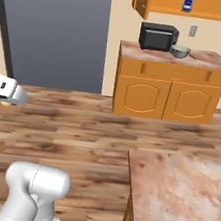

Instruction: Pick the egg and butter from the fridge and place them by the bowl for mixing.

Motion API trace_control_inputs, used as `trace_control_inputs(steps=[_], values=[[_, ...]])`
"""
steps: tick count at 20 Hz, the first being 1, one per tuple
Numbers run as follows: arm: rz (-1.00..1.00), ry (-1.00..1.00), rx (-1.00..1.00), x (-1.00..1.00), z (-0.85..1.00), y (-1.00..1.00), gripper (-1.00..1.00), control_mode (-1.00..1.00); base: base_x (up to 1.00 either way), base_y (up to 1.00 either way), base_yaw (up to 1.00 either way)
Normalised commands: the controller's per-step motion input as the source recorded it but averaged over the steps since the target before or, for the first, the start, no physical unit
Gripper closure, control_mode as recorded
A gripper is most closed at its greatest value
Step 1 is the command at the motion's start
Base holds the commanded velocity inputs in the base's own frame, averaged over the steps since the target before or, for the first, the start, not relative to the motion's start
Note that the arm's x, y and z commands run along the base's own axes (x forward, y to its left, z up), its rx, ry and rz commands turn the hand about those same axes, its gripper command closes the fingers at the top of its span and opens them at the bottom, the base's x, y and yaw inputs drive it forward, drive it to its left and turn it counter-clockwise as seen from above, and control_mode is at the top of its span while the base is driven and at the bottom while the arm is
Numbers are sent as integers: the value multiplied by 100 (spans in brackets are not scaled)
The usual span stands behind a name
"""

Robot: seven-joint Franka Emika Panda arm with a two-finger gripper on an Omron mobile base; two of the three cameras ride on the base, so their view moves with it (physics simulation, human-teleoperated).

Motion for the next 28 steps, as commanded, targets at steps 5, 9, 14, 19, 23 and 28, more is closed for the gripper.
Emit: trace_control_inputs(steps=[5, 9, 14, 19, 23, 28], values=[[0, 0, 0, 0, 0, 0, 100, 100, 100, 0, 0], [0, 0, 0, 0, 0, 0, 100, 100, 100, 0, 0], [0, 0, 0, 0, 0, 0, 100, 100, 100, 0, 0], [0, 0, 0, 0, 0, 0, 100, 100, 100, 0, 0], [0, 0, 0, 0, 0, 0, 100, 100, 100, 0, 0], [0, 0, 0, 0, 0, 0, 100, 100, 100, -37, 2]])
